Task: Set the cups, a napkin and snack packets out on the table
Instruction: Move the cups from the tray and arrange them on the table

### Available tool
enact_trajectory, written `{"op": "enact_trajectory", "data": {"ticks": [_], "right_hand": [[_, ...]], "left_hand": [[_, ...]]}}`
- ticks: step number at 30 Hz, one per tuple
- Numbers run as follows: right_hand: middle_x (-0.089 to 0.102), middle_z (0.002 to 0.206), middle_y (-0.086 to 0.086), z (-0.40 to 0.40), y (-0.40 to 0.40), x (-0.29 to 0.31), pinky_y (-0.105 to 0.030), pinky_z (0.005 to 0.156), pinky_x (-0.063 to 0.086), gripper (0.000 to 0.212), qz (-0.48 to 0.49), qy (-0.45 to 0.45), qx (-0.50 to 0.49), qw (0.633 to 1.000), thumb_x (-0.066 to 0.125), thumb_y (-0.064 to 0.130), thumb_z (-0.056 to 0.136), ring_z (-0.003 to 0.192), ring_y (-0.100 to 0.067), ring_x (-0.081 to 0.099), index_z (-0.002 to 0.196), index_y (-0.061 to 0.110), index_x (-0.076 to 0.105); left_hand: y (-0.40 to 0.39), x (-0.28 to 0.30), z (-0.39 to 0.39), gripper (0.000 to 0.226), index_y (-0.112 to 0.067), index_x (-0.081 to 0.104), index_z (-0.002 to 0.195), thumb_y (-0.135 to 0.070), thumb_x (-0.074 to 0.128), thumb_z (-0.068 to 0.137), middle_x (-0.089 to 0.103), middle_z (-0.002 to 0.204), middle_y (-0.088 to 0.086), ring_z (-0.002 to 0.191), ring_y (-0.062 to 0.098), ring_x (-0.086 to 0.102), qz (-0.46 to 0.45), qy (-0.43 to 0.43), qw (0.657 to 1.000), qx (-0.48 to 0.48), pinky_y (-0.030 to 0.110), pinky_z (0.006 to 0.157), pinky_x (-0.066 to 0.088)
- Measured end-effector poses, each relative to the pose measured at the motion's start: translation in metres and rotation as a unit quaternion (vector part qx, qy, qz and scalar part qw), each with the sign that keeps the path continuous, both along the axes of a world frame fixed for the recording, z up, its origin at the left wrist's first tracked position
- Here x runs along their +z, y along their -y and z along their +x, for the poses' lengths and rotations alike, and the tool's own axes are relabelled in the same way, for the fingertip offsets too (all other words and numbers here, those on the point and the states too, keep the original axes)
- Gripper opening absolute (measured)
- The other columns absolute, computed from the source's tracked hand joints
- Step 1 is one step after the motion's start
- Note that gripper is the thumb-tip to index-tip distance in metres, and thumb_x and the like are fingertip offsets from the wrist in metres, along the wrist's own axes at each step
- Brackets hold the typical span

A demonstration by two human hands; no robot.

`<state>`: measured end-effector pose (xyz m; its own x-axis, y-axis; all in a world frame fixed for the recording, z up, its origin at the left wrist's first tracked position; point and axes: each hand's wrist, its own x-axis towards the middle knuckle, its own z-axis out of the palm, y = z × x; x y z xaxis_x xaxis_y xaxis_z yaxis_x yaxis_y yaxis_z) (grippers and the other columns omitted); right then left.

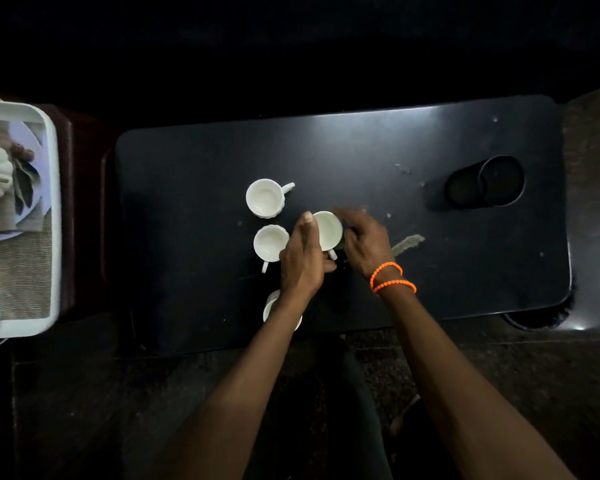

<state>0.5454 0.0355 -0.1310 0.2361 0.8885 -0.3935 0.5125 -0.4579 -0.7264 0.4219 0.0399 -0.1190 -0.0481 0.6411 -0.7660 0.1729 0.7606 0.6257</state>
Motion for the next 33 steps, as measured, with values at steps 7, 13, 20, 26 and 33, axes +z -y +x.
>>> {"op": "enact_trajectory", "data": {"ticks": [7,13,20,26,33], "right_hand": [[0.071,0.108,0.004,0.005,0.060,-0.005,-0.036,0.098,0.054,0.050,-0.004,-0.030,-0.123,0.992,0.044,0.006,0.077,0.107,-0.020,0.069,0.116,0.015,0.074],[0.071,0.108,-0.002,0.016,0.111,0.005,-0.033,0.096,0.053,0.045,0.006,0.003,-0.157,0.988,0.049,-0.006,0.080,0.106,-0.024,0.068,0.115,0.010,0.073],[0.073,0.115,-0.011,0.019,0.145,0.008,-0.044,0.101,0.052,0.048,-0.028,-0.006,-0.181,0.983,0.050,-0.020,0.085,0.112,-0.028,0.067,0.117,0.007,0.073],[0.071,0.116,-0.006,0.022,0.156,0.010,-0.017,0.098,0.047,0.051,-0.045,0.010,-0.191,0.980,0.048,-0.020,0.084,0.112,-0.019,0.065,0.118,0.010,0.072],[0.070,0.113,0.001,0.028,0.157,0.008,-0.017,0.097,0.048,0.050,-0.045,0.024,-0.186,0.981,0.049,-0.019,0.084,0.108,-0.011,0.063,0.117,0.012,0.073]], "left_hand": [[0.033,0.001,0.003,0.051,-0.063,0.066,0.111,-0.087,0.031,0.084,0.076,0.079,-0.001,0.066,0.018,0.078,-0.004,0.031,0.998,-0.062,0.042,0.073,0.068],[0.076,-0.001,0.014,0.052,-0.064,0.062,0.118,-0.086,0.027,0.087,0.074,0.073,-0.005,0.058,0.016,0.076,0.000,0.044,0.989,-0.139,0.038,0.071,0.067],[0.109,-0.001,0.014,0.059,-0.056,0.055,0.135,-0.082,0.026,0.091,0.076,0.075,-0.003,0.058,0.014,0.075,0.025,0.043,0.981,-0.190,0.024,0.065,0.063],[0.116,-0.007,0.014,0.063,-0.057,0.049,0.139,-0.086,0.027,0.088,0.075,0.079,0.003,0.064,0.019,0.076,0.010,0.054,0.972,-0.227,0.039,0.078,0.065],[0.121,-0.011,0.019,0.061,-0.056,0.047,0.142,-0.085,0.029,0.091,0.075,0.084,0.001,0.064,0.014,0.075,0.022,0.045,0.971,-0.235,0.039,0.081,0.064]]}}
